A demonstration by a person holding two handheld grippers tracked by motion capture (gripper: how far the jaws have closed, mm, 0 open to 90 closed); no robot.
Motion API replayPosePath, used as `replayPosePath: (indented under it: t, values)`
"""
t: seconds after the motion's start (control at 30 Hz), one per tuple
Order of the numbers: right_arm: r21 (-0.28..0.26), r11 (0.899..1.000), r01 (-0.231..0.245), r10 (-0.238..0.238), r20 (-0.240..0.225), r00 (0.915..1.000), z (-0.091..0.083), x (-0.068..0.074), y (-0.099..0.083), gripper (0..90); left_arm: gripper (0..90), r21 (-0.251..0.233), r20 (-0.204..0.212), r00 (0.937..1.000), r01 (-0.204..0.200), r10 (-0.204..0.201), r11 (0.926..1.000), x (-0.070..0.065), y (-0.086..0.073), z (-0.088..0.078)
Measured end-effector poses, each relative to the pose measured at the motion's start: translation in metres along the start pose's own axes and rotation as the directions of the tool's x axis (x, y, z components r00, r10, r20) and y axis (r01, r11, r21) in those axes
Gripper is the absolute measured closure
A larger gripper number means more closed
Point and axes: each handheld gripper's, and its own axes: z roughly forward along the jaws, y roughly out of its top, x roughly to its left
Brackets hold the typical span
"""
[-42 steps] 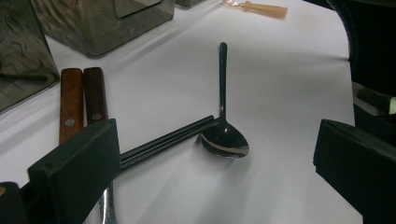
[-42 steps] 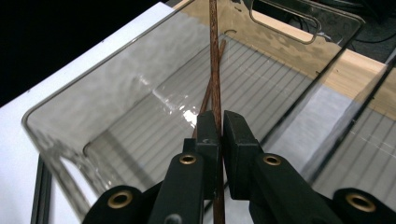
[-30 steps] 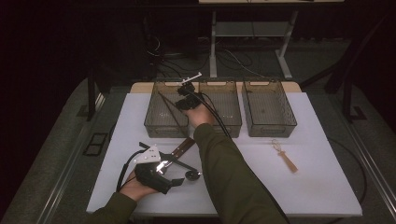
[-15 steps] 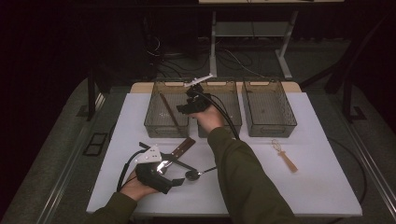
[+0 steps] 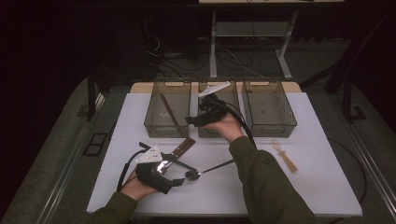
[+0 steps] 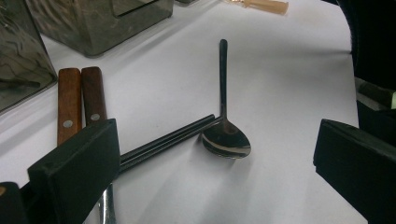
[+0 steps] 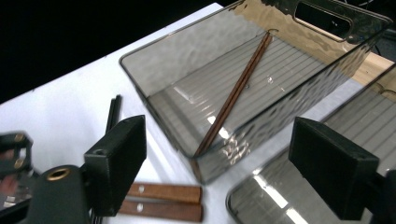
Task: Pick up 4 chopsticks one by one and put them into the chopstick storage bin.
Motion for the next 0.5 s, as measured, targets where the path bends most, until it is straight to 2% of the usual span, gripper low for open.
replayPosePath:
  t: [0.03,0.07,0.23,0.3,0.5]
  values:
    - [-0.007,1.000,0.008,-0.008,-0.002,1.0000,-0.003,0.000,-0.003,16.5,0.0,0.000,0.000,1.0000,0.001,-0.001,1.0000,0.000,0.000,0.000]
    - [-0.015,1.000,0.010,-0.010,0.001,0.9999,-0.006,0.000,-0.005,11.9,0.0,0.003,0.000,1.0000,0.000,0.000,1.0000,0.000,0.000,0.000]
    - [-0.031,0.999,0.023,-0.023,-0.009,0.9997,-0.019,0.000,-0.017,9.5,0.0,0.004,0.000,1.0000,-0.002,0.002,1.0000,0.000,0.000,0.000]
    - [-0.034,0.999,0.027,-0.026,0.005,0.9996,-0.024,0.000,-0.022,1.7,0.0,0.007,0.000,1.0000,-0.003,0.003,1.0000,0.000,0.000,0.000]
    - [-0.044,0.999,0.033,-0.032,0.021,0.9993,-0.041,-0.003,-0.045,1.8,0.0,0.006,-0.002,1.0000,-0.006,0.006,1.0000,0.001,0.000,0.000]
